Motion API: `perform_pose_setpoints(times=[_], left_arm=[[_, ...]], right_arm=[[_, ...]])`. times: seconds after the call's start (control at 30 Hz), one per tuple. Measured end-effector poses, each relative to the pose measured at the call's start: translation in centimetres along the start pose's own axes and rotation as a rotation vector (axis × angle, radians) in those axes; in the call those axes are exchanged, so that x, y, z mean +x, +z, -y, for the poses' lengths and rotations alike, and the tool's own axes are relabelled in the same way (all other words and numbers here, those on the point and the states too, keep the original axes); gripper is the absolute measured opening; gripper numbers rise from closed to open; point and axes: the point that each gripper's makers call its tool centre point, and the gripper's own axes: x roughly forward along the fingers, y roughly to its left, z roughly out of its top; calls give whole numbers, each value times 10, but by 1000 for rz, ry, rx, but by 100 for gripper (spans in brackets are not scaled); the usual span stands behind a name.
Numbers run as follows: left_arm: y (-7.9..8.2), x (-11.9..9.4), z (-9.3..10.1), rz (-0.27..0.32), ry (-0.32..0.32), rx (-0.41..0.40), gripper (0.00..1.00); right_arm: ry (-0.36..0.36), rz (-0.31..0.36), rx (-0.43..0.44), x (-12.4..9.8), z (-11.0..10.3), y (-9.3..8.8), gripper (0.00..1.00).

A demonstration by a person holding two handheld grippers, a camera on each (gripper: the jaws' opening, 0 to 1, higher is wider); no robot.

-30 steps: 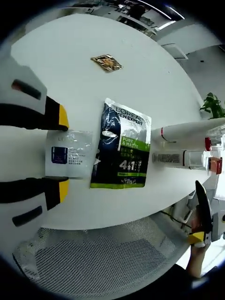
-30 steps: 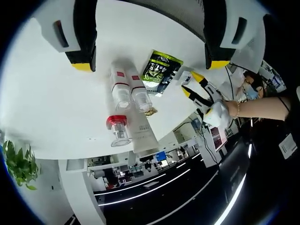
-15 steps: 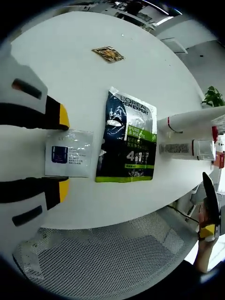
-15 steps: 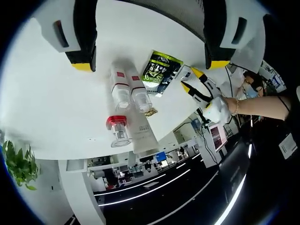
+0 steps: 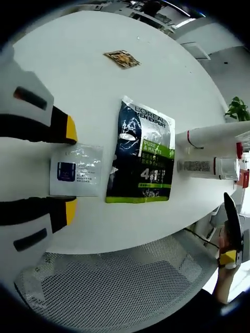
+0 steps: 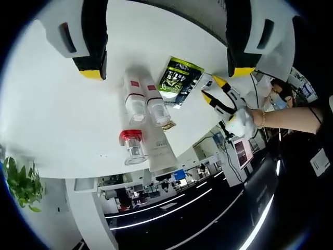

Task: Arrange the skincare products in the storage area until every visible bottle or jar stands upright without overlapping.

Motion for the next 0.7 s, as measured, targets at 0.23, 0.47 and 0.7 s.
perform_pose_setpoints(times=[0.23, 0.47, 0.7], left_arm=[[3, 0, 1, 9, 0, -17, 39], [7, -5, -2, 30, 17, -46, 41], [19, -11, -9, 133, 58, -195, 45]], right_arm=[[2, -3, 1, 0, 0, -1, 96], [4, -3, 1, 0, 0, 0, 96], [6, -5, -1, 0, -1, 0, 96]])
